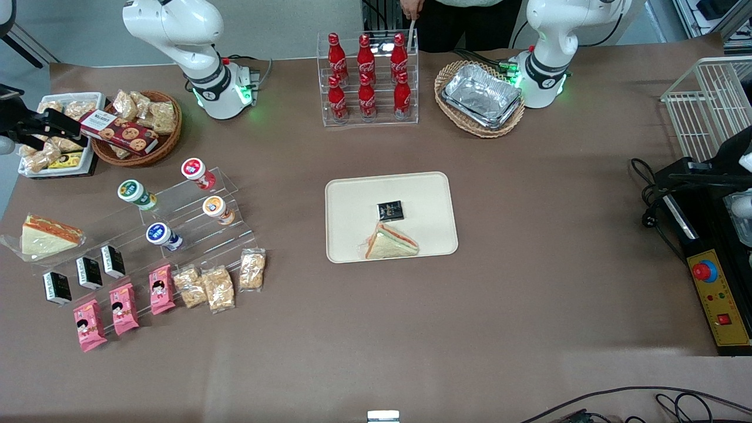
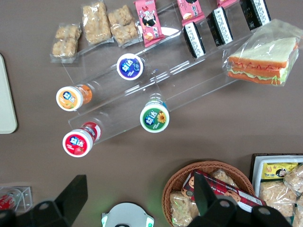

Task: Place green gum on tray
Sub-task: 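Move the right gripper over the rack toward the green-capped gum bottle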

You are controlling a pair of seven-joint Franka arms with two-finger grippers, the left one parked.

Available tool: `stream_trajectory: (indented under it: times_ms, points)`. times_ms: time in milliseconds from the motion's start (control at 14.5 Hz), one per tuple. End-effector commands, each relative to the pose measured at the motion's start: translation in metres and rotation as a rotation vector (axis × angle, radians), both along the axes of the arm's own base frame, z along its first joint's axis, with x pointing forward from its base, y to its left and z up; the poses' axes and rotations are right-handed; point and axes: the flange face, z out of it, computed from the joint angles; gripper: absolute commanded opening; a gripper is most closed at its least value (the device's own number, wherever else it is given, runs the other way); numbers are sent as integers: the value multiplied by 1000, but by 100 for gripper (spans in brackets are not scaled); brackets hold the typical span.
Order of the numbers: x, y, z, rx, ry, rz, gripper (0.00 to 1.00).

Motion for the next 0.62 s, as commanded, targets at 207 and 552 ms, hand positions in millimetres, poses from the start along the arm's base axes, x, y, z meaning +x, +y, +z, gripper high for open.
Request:
stream_trajectory:
  times_ms: [207, 552]
  points:
    - [-10, 1, -39, -24, -36, 19, 100]
    - [-6, 4, -81, -28, -48, 27, 100]
